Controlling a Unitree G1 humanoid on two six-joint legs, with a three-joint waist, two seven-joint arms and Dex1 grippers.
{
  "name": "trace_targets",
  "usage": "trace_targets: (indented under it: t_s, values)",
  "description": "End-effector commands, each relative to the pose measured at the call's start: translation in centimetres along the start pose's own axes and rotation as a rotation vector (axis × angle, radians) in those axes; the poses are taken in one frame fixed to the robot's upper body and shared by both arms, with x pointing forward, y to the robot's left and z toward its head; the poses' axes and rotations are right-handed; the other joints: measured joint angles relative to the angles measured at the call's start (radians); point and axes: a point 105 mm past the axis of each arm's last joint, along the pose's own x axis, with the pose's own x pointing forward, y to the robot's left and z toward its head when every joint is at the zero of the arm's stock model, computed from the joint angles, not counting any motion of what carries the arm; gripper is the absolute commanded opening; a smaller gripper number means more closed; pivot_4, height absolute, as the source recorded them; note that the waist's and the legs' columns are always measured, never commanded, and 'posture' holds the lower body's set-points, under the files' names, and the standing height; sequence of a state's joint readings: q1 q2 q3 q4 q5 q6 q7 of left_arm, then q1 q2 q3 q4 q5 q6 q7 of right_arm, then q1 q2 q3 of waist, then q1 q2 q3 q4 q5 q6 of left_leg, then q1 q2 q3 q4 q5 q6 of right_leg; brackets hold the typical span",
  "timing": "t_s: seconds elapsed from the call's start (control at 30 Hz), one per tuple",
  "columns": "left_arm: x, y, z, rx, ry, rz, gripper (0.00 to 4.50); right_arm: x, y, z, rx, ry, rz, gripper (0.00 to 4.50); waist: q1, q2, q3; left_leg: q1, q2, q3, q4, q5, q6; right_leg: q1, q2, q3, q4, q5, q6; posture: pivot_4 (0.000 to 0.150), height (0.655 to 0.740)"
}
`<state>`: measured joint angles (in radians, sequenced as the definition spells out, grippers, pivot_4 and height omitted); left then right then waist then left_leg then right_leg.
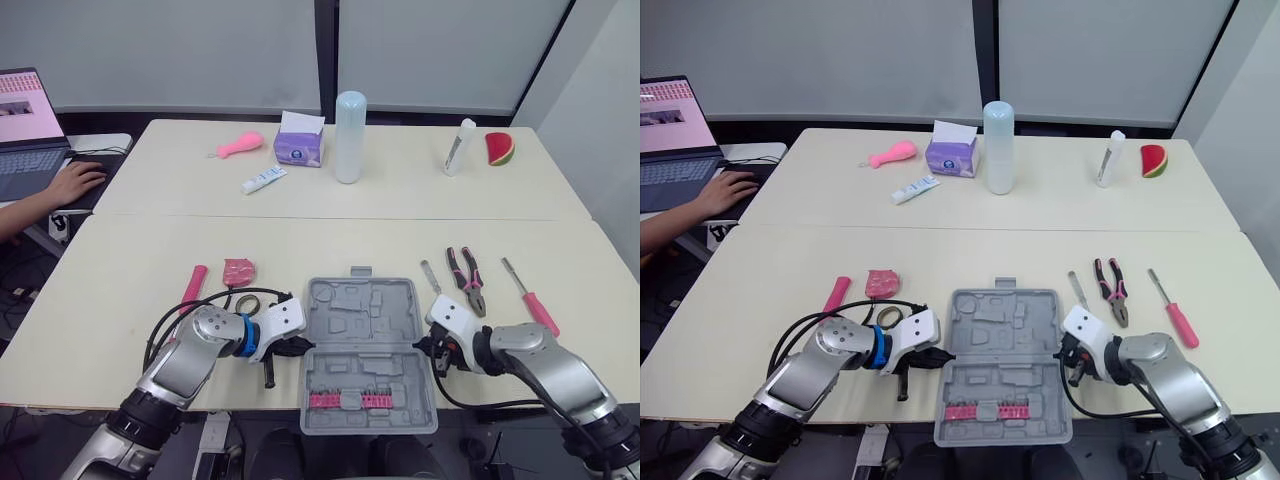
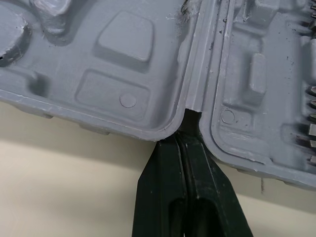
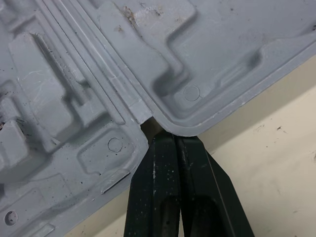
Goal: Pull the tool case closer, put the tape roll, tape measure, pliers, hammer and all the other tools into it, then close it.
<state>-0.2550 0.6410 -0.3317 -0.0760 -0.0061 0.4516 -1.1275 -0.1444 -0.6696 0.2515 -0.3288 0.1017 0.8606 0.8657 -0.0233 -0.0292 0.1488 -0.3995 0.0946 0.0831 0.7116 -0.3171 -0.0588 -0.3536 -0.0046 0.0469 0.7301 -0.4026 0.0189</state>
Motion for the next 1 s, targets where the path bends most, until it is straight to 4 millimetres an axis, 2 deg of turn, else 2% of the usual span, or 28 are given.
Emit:
trace_targets:
  t_s: [0.03,0.7,0.83,1.0]
  values:
    - [0.5,-1.5,0.8,0.022,-0.030,-0.069,0.00,0.0,1.3,1.1,-0.035,-0.045,0.054,0.02,0.000,0.000,0.000,0.000,0.000,0.000,0.000,0.000,0.000,0.000,0.000,0.000,0.000,0.000,0.000,0.150,0.7075]
    - [0.3,-1.3,0.1,0.006,-0.006,-0.052,0.00,0.3,1.5,0.7,-0.033,-0.017,0.066,0.02,0.000,0.000,0.000,0.000,0.000,0.000,0.000,0.000,0.000,0.001,0.001,0.000,-0.001,0.000,0.000,0.150,0.7075]
    - [0.2,-0.9,0.0,0.011,-0.001,-0.033,0.00,0.3,0.7,0.7,-0.025,-0.024,0.013,0.02,-0.001,0.000,0.000,0.000,0.000,0.000,0.000,0.000,0.000,0.001,0.001,0.000,-0.001,0.000,0.000,0.150,0.7075]
    - [-0.9,0.1,-0.9,0.019,0.031,0.005,0.00,-1.0,-0.2,0.1,0.008,-0.019,-0.018,0.02,-0.001,0.000,0.000,0.000,0.000,0.000,0.000,0.000,0.000,0.001,0.001,0.000,-0.001,0.000,0.000,0.150,0.7075]
